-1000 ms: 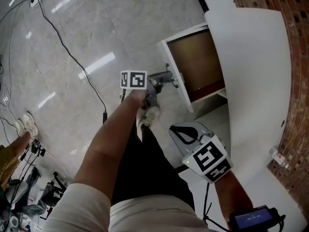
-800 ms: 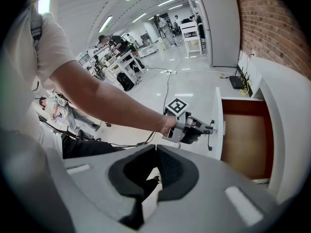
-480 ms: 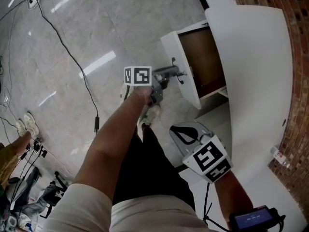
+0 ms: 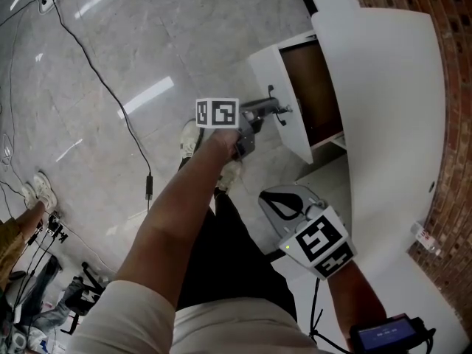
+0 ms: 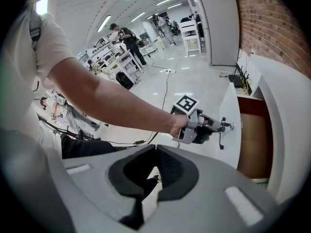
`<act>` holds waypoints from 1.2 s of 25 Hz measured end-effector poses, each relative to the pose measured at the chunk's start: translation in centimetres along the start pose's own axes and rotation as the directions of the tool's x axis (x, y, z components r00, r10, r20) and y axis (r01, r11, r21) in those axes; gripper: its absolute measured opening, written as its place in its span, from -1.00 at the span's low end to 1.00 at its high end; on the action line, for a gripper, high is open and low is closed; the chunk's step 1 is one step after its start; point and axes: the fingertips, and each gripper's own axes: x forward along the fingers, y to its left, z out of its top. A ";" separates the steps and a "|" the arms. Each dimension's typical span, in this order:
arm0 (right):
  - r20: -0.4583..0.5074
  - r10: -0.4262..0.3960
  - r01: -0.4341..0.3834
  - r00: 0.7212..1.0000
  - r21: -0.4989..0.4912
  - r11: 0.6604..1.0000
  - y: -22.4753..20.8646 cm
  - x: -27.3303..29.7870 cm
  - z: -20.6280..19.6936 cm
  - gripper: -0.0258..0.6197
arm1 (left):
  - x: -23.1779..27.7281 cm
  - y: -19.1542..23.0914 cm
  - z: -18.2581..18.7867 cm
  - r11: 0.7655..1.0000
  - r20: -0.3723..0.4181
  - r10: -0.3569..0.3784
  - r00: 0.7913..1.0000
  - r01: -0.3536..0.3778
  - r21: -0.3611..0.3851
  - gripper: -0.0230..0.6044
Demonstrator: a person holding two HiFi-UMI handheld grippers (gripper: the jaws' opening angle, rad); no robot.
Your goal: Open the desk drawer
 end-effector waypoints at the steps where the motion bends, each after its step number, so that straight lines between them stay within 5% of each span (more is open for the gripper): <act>1: 0.001 0.000 0.000 1.000 0.000 1.000 0.0 0.0 0.0 -0.90 | 0.0 0.0 0.0 1.000 -0.001 0.001 1.000 -0.001 0.005 -0.85; 15: 0.009 -0.002 0.002 1.000 0.001 1.000 0.0 -0.5 -0.7 -0.90 | -0.8 0.5 -1.1 0.998 -0.019 0.043 0.999 -0.042 0.038 -0.67; 30: 0.058 -0.023 0.026 0.998 -0.060 0.998 2.8 -2.5 0.4 -0.90 | -7.5 -2.4 -1.8 0.994 0.021 0.091 0.996 -0.092 0.059 -0.72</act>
